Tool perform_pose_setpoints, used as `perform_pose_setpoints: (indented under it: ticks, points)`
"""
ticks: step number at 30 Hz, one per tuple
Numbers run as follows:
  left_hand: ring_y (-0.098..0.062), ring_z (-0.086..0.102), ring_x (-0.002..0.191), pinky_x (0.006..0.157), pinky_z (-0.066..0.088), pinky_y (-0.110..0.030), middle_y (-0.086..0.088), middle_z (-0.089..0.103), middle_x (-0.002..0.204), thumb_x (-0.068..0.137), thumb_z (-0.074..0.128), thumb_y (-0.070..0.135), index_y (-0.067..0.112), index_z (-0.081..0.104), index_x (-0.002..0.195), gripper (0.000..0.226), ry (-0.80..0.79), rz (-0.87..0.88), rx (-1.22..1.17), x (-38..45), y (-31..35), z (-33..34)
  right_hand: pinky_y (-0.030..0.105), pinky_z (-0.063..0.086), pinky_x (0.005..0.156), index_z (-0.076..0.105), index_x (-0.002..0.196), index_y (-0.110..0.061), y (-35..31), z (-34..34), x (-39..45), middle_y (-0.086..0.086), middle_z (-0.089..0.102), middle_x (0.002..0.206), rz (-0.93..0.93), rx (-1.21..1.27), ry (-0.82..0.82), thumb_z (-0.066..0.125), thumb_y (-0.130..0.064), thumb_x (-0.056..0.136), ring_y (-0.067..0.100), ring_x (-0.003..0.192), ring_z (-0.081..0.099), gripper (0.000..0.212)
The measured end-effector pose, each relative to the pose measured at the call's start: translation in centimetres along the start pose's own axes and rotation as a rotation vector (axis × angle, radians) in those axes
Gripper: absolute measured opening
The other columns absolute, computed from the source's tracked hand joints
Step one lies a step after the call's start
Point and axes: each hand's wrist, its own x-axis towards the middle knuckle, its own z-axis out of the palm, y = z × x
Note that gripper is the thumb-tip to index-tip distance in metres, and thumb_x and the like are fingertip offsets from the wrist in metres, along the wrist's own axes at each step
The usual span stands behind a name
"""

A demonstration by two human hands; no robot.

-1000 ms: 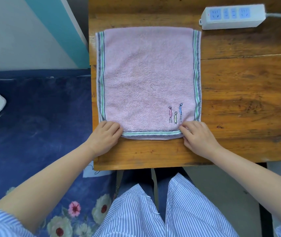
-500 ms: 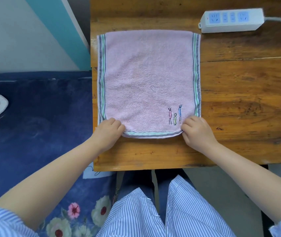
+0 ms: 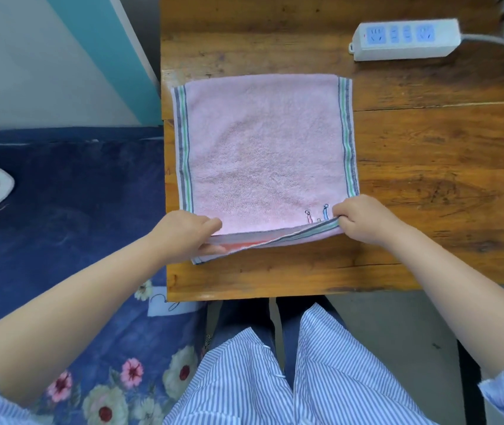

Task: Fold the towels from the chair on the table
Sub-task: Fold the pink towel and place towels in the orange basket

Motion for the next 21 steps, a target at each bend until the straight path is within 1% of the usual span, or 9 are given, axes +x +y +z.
perform_pose_setpoints:
  ticks: [3, 5, 6, 8, 11, 14, 16, 19, 21]
  points:
    - [-0.022, 0.053, 0.099, 0.073, 0.034, -0.029, -0.004, 0.057, 0.106, 0.084, 0.041, 0.063, 0.013, 0.051, 0.113, 0.059, -0.209, -0.062, 0.007, 0.8, 1.7, 1.7, 0.029, 0.023, 0.050, 0.026, 0.050, -0.019, -1.0, -0.4, 0.7, 0.002, 0.033, 0.053, -0.029, -0.044, -0.002, 0.043, -0.003, 0.080, 0.024, 0.062, 0.039, 0.038]
    - [-0.023, 0.049, 0.105, 0.081, 0.035, -0.031, -0.005, 0.053, 0.113, 0.085, 0.043, 0.061, 0.012, 0.048, 0.116, 0.058, -0.254, -0.132, -0.033, 1.3, 3.4, 2.2, 0.028, 0.026, 0.054, 0.034, 0.052, -0.015, -1.2, -0.3, 0.7, 0.002, 0.035, 0.055, -0.034, -0.037, -0.012, 0.044, -0.003, 0.078, 0.024, 0.064, 0.040, 0.031]
    - [-0.024, 0.053, 0.100, 0.078, 0.038, -0.031, -0.007, 0.056, 0.108, 0.081, 0.052, 0.059, 0.010, 0.053, 0.110, 0.057, -0.256, -0.153, -0.039, 1.3, 4.3, 2.0, 0.028, 0.027, 0.055, 0.038, 0.055, -0.011, -1.1, -0.3, 0.6, 0.004, 0.036, 0.056, -0.026, -0.033, -0.022, 0.044, -0.002, 0.078, 0.024, 0.064, 0.040, 0.025]
    - [-0.021, 0.061, 0.068, 0.057, 0.044, -0.024, -0.005, 0.063, 0.075, 0.050, 0.082, 0.047, 0.010, 0.064, 0.078, 0.049, -0.189, -0.144, 0.027, 1.0, 5.3, 2.0, 0.029, 0.026, 0.055, 0.042, 0.060, -0.008, -0.7, -0.1, 0.1, 0.004, 0.035, 0.057, -0.018, -0.022, -0.034, 0.044, -0.002, 0.078, 0.024, 0.064, 0.041, 0.019]
    - [-0.018, 0.053, 0.042, 0.040, 0.036, -0.017, 0.000, 0.054, 0.048, 0.021, 0.087, 0.016, 0.012, 0.060, 0.050, 0.039, -0.015, -0.185, 0.046, 0.5, 5.6, 2.4, 0.029, 0.020, 0.049, 0.035, 0.055, -0.010, -0.4, 0.1, -0.4, 0.002, 0.031, 0.053, -0.012, -0.016, -0.013, 0.043, -0.001, 0.079, 0.025, 0.063, 0.040, 0.027]
    - [-0.021, 0.052, 0.039, 0.040, 0.037, -0.019, -0.004, 0.052, 0.046, 0.034, 0.079, 0.004, 0.009, 0.058, 0.049, 0.026, 0.082, -0.203, 0.021, -0.2, 4.8, 1.9, 0.028, 0.014, 0.046, 0.026, 0.049, -0.017, -0.5, -0.1, -0.3, 0.001, 0.029, 0.050, -0.004, 0.002, 0.092, 0.043, 0.001, 0.077, 0.024, 0.062, 0.037, 0.038]
    - [-0.022, 0.050, 0.037, 0.039, 0.034, -0.021, -0.006, 0.050, 0.043, 0.049, 0.061, -0.002, 0.007, 0.056, 0.049, 0.010, 0.161, -0.232, -0.020, -0.5, 3.6, 1.3, 0.027, 0.014, 0.047, 0.025, 0.048, -0.020, -0.6, -0.5, 0.0, -0.003, 0.028, 0.050, 0.031, 0.045, 0.205, 0.045, 0.002, 0.077, 0.023, 0.065, 0.035, 0.041]
    - [-0.031, 0.050, 0.041, 0.042, 0.029, -0.028, -0.015, 0.050, 0.047, 0.063, 0.047, -0.008, -0.001, 0.054, 0.057, 0.011, 0.198, -0.395, -0.233, -0.7, 1.8, 0.2, 0.029, 0.028, 0.056, 0.053, 0.062, -0.003, -0.7, -0.8, 0.7, 0.006, 0.049, 0.060, 0.095, 0.152, 0.379, 0.045, 0.004, 0.078, 0.030, 0.073, 0.046, 0.019]
    - [-0.037, 0.055, 0.061, 0.052, 0.037, -0.037, -0.021, 0.059, 0.068, 0.083, 0.043, -0.006, -0.005, 0.059, 0.078, 0.016, 0.279, -0.557, -0.371, -0.1, 0.0, 0.1, 0.031, 0.033, 0.063, 0.062, 0.080, 0.006, -0.8, -1.2, 1.5, 0.021, 0.062, 0.079, 0.140, 0.188, 0.479, 0.046, 0.005, 0.079, 0.035, 0.082, 0.054, 0.016]
